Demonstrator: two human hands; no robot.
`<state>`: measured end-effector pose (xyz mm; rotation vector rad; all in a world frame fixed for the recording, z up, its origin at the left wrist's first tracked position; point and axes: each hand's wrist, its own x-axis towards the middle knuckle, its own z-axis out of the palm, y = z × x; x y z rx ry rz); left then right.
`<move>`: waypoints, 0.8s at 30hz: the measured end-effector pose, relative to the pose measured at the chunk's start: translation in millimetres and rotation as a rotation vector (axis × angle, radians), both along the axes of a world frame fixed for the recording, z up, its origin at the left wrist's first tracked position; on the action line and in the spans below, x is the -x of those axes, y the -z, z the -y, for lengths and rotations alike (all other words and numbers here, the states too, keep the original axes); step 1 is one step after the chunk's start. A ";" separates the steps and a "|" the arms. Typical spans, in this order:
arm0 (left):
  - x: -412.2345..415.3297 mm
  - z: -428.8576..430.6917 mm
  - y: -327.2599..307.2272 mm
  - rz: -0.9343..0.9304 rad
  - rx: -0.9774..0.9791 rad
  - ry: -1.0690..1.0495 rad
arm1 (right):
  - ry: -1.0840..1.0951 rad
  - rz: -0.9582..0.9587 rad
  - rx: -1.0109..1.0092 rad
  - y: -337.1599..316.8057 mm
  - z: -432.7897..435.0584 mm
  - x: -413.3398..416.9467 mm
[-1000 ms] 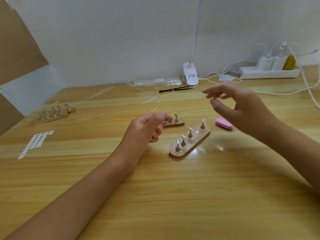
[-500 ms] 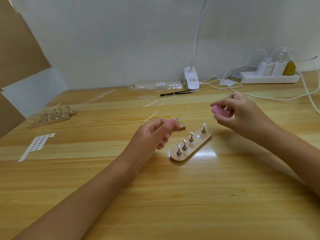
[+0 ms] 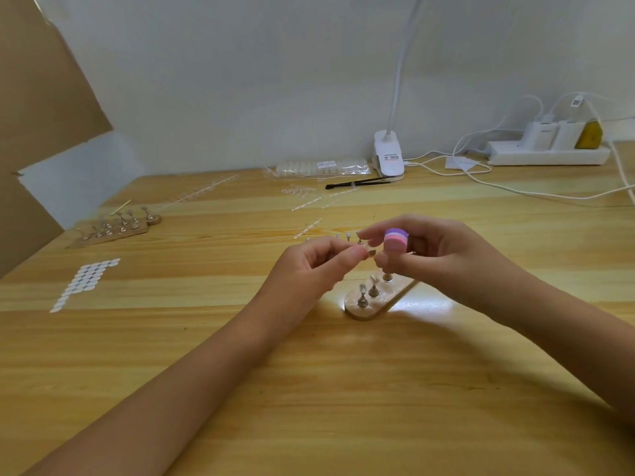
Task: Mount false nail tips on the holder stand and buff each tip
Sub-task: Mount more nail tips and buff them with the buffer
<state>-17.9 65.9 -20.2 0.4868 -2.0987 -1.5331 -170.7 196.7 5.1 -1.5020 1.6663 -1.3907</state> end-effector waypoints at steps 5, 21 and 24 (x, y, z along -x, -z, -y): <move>0.0 -1.4 -0.8 0.010 0.015 0.000 | 0.028 0.002 -0.053 0.0 2.7 0.4; -2.5 -6.5 -2.1 -0.097 0.032 -0.024 | -0.027 0.100 -0.019 -3.3 -0.7 5.6; -2.2 -7.8 -1.6 -0.087 0.057 -0.013 | -0.078 0.091 -0.065 -3.1 -0.6 2.9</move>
